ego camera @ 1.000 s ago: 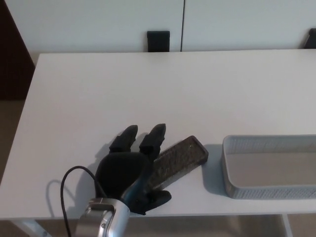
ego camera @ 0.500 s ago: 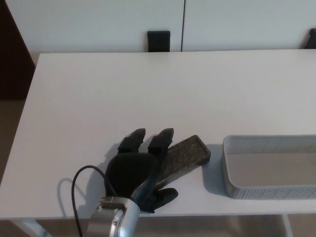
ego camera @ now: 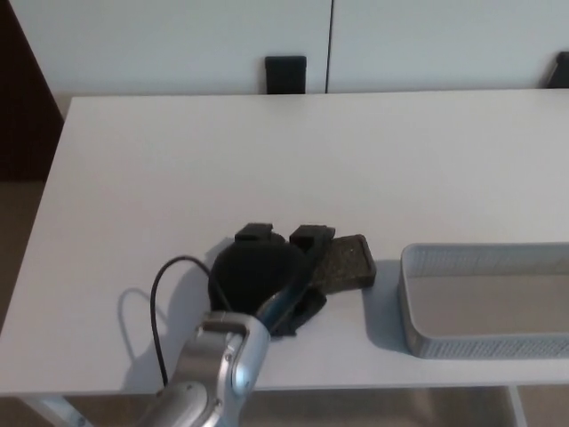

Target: The robot walks towards a desk on which an eraser is kept on the left hand side and a container is kept on the right hand side. The robot picks up the eraser using its left hand and places it in the container.

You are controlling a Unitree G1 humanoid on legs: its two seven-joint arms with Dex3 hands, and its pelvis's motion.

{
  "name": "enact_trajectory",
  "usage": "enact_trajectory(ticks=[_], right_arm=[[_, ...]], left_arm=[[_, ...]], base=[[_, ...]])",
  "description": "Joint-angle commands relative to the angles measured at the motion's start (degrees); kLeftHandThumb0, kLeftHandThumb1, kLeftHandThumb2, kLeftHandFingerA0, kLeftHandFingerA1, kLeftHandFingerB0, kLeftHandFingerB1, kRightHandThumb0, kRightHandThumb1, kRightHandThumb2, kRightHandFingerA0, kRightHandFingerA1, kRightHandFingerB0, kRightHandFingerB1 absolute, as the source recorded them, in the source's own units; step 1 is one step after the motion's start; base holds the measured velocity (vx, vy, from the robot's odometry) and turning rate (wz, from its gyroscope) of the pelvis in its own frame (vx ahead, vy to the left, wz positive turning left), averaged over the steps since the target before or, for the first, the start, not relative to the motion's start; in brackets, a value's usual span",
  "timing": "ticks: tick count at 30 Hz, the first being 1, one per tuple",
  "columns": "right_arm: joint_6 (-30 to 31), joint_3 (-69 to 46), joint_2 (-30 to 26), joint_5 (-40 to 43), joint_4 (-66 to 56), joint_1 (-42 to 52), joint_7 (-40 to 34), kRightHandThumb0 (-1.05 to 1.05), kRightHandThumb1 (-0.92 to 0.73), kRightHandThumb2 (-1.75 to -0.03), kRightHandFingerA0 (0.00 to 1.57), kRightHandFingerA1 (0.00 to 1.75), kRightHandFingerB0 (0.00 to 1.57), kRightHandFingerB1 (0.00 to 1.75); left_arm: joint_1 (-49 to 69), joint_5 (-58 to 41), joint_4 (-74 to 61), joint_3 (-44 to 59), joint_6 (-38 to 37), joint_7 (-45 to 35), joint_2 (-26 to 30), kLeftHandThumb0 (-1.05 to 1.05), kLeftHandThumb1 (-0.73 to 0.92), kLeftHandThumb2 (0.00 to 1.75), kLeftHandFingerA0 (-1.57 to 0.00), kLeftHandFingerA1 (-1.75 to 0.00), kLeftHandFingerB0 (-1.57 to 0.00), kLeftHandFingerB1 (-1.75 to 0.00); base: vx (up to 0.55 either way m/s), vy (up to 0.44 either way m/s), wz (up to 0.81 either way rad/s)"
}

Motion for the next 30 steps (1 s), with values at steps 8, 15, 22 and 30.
enact_trajectory(ticks=[8, 15, 22, 30], right_arm=[[1.68, 0.38, -1.94, -0.01, -1.65, -0.04, 0.95, -0.38, -0.53, -0.55, 0.52, 0.53, 0.36, 0.43], [2.1, 0.98, -2.37, -0.26, -1.61, -0.36, 1.12, -0.39, -0.54, -0.55, 0.5, 0.52, 0.36, 0.43], [2.54, 1.29, -2.79, -0.43, -1.96, -0.62, 1.03, -0.4, -0.53, -0.55, 0.5, 0.51, 0.36, 0.43], [2.71, 2.97, -3.91, -2.7, -1.91, -0.73, -0.44, -0.43, -0.55, -0.55, 0.51, 0.51, 0.37, 0.43]], left_arm=[[1.94, -1.53, 6.84, 0.67, -0.76, -0.96, 3.25, -0.29, 0.85, 0.69, -0.73, -1.43, -0.68, -0.53], [3.46, -3.09, 2.67, 3.48, -2.28, 0.23, 3.01, -0.33, 0.92, 0.68, -0.73, -1.46, -0.67, -0.49], [1.78, -4.38, -5.95, 6.52, -3.83, -0.93, 4.8, -0.22, 0.86, 0.67, -0.64, -1.53, -0.71, -0.64], [-5.53, -0.67, -15.86, 5.06, -0.79, -6.63, 3.27, -0.32, 0.78, 0.65, -0.76, -1.34, -0.75, -0.72]], base=[[0.0, 0.0, 0.0], [0.0, 0.0, 0.0], [0.0, 0.0, 0.0], [0.0, 0.0, 0.0]])
